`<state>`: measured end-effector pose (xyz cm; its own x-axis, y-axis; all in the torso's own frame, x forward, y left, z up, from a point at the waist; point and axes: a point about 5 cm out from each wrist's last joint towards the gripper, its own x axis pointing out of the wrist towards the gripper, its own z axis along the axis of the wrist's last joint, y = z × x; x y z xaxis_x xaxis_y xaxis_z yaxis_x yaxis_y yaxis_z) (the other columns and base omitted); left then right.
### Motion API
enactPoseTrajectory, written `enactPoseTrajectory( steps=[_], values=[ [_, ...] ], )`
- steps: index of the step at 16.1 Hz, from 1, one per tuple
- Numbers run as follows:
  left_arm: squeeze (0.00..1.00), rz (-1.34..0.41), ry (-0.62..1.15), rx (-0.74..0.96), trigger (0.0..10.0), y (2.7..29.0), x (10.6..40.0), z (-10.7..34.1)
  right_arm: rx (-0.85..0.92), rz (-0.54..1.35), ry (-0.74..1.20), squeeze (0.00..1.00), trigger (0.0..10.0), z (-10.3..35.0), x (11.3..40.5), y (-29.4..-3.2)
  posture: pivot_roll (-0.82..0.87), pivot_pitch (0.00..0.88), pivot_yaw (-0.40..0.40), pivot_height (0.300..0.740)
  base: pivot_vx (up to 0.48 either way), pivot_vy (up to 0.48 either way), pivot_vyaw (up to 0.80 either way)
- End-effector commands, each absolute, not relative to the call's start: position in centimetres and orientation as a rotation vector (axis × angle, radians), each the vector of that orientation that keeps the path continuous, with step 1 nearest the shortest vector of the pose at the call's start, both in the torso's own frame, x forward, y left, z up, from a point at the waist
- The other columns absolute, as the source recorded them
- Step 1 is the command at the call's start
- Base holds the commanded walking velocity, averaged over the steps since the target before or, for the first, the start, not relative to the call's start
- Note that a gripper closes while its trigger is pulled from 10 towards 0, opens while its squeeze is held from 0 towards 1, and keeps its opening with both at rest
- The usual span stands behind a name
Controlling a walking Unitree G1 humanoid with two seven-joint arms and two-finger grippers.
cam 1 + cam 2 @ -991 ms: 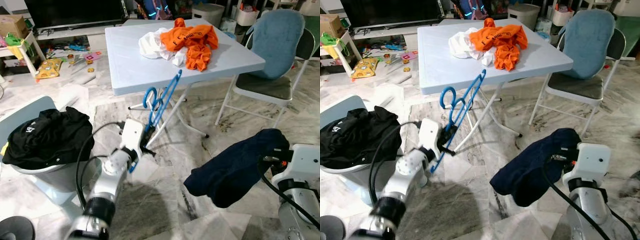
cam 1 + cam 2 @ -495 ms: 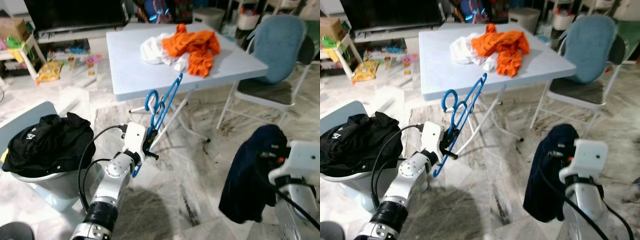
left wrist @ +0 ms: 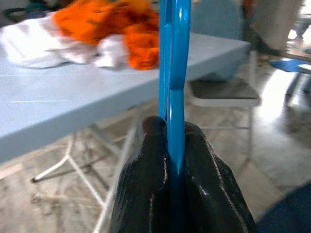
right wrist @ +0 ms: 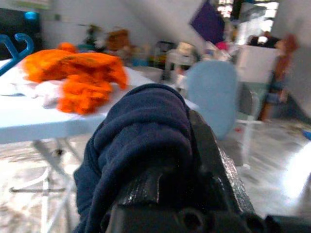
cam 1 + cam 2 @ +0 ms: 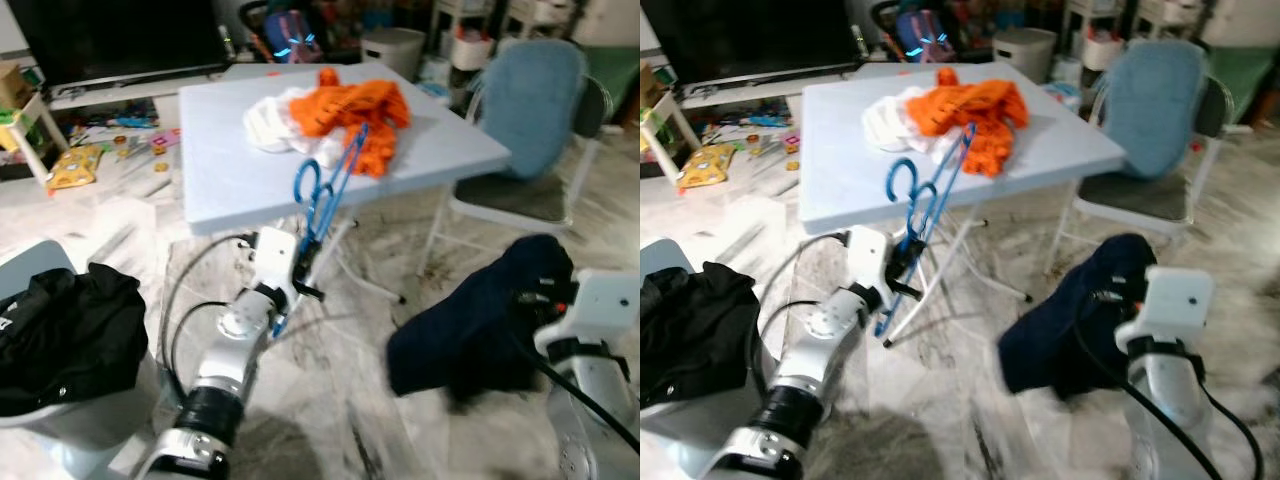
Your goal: Hang hanger
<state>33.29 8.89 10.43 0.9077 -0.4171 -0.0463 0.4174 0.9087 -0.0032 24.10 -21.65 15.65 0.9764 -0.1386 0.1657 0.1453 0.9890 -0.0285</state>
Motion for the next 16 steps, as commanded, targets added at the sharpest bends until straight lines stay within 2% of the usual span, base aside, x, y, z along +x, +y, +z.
enactPoseTrajectory(
  steps=[1,4,9,16],
  values=[
    [0.0,-0.415,0.022,0.008,10.0,9.1,33.8,11.2,-0.049,-0.132,-0.21,0.0,10.0,16.7,24.4,-21.5,-0.01,0.0,-0.001,0.74,0.454,0.0,0.0],
    [0.0,-0.394,0.016,0.008,10.0,9.5,33.9,11.4,-0.049,-0.119,-0.215,0.0,10.0,16.8,24.8,-21.4,0.0,0.0,-0.013,0.74,0.455,0.0,0.17],
    [0.0,-0.379,0.014,-0.003,10.0,9.6,34.0,11.4,-0.052,-0.097,-0.221,0.0,10.0,17.1,25.7,-21.0,0.01,0.0,-0.02,0.74,0.469,0.0,0.7],
    [0.0,-0.39,0.01,-0.01,10.0,9.2,34.5,11.7,-0.052,-0.129,-0.239,0.0,10.0,17.4,26.0,-21.4,0.0,0.0,-0.01,0.74,0.48,0.0,0.0]
  ],
)
